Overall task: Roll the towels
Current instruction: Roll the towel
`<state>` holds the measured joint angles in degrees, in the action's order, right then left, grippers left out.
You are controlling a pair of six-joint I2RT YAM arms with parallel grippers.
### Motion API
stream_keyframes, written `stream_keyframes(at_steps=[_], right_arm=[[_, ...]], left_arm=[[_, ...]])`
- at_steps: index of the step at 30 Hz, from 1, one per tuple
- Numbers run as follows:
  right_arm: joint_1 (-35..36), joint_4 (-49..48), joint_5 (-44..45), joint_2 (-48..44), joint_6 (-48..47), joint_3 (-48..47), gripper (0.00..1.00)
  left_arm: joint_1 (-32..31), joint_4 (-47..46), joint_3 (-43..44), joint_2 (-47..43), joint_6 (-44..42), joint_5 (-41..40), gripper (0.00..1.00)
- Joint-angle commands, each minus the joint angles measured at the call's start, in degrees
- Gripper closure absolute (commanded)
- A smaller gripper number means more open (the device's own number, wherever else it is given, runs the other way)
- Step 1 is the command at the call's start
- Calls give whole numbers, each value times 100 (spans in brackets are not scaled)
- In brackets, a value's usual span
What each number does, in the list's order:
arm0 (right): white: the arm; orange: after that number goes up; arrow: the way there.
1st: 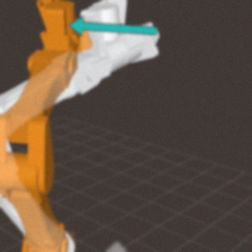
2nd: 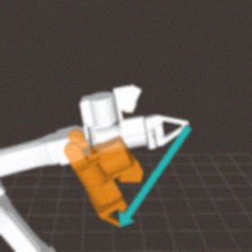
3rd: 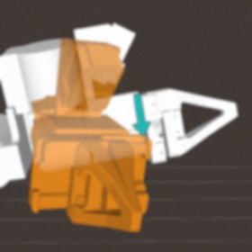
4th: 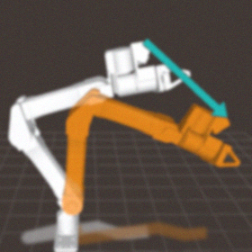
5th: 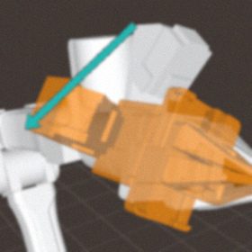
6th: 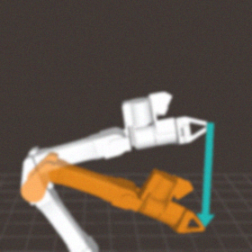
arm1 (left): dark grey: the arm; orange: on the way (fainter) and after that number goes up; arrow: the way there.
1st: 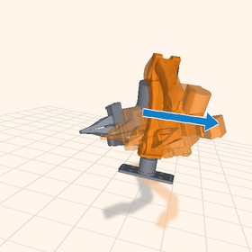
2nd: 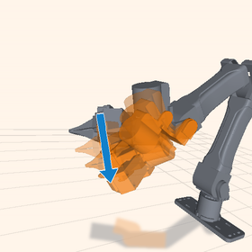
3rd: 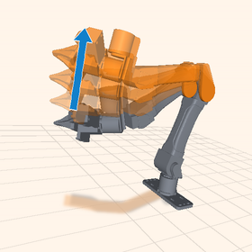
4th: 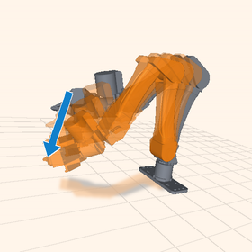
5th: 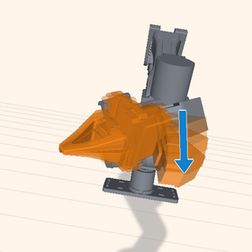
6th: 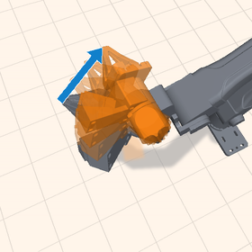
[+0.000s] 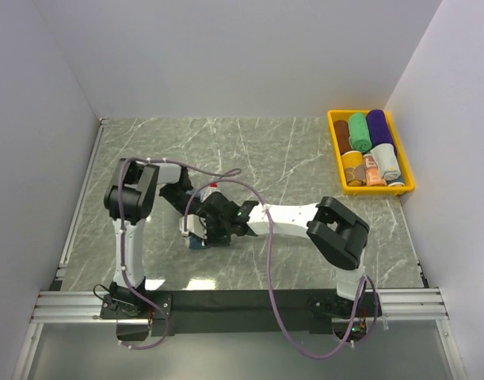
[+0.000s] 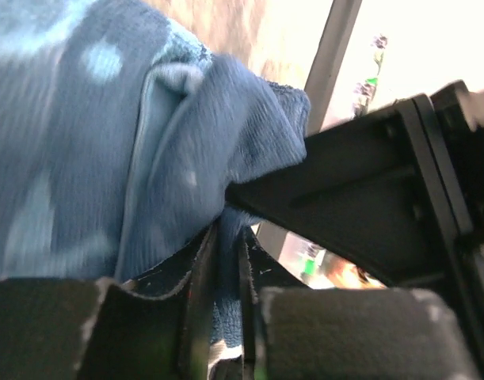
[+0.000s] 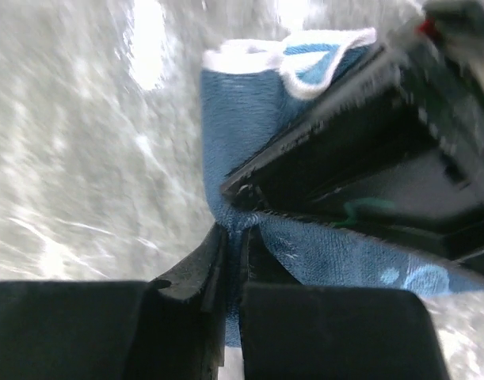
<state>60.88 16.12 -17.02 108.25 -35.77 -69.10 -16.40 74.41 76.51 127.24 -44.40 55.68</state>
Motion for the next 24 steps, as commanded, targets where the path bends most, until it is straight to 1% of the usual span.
stream_keyframes(at_steps=[1,2,4,5,7,8,9,10,11,13,14,15,16,18,19,20,21,22,24], right_arm=[[-32,1164,-1022,100,763,-165,100],[-50,1226,-1127,144,869,-191,100],[-120,1402,-1374,336,1176,-331,100],[-155,1446,-1470,407,1282,-384,100],[-243,1517,-1777,574,1598,-516,100],[-322,1534,-1866,618,1695,-551,100],[-349,1578,-1971,697,1844,-621,100],[-375,1639,-2111,741,1845,-666,100],[-393,1701,-2139,794,1828,-701,100],[-454,1850,-2244,969,1802,-832,100],[-507,1938,-2541,1075,1810,-929,100],[-620,2174,-2691,1337,1819,-1173,100],[-691,2289,-2867,1470,1819,-1298,100],[-901,2535,-3237,1829,1863,-1622,100],[-981,2632,-3360,1936,1889,-1729,100],[-1069,2720,-3491,2041,1915,-1843,100],[-1192,2956,-3797,2251,1907,-2061,100],[-1254,3080,-3913,2358,1890,-2185,100],[-1351,3413,-4282,2664,1846,-2536,100]], left_arm=[[488,-1078,-241,-716,-481,-576,78],[698,-1087,-364,-805,-516,-532,74],[936,-1166,-487,-1059,-552,-488,71],[1216,-1183,-618,-1139,-587,-427,69],[1516,-1166,-733,-1393,-718,-339,68],[1874,-1140,-838,-1499,-754,-234,67],[2060,-1105,-883,-1596,-911,-172,67],[2228,-948,-936,-1780,-1034,-111,66],[2569,-868,-1049,-1877,-1148,3,64],[2913,-744,-1225,-2245,-1509,100,61],[3193,-709,-1452,-2413,-1614,136,58],[3292,-726,-1594,-2623,-1798,145,58],[3345,-770,-1735,-3069,-1852,84,57],[3372,-1085,-2156,-3633,-1940,-187,55],[3363,-1269,-2297,-4263,-1915,-259,54],[3346,-1419,-2568,-4582,-1897,-346,50],[3293,-1673,-2701,-4890,-1975,-443,48],[3223,-1780,-2825,-5459,-2045,-705,47],[2837,-2165,-3202,-5989,-2107,-1040,47]])
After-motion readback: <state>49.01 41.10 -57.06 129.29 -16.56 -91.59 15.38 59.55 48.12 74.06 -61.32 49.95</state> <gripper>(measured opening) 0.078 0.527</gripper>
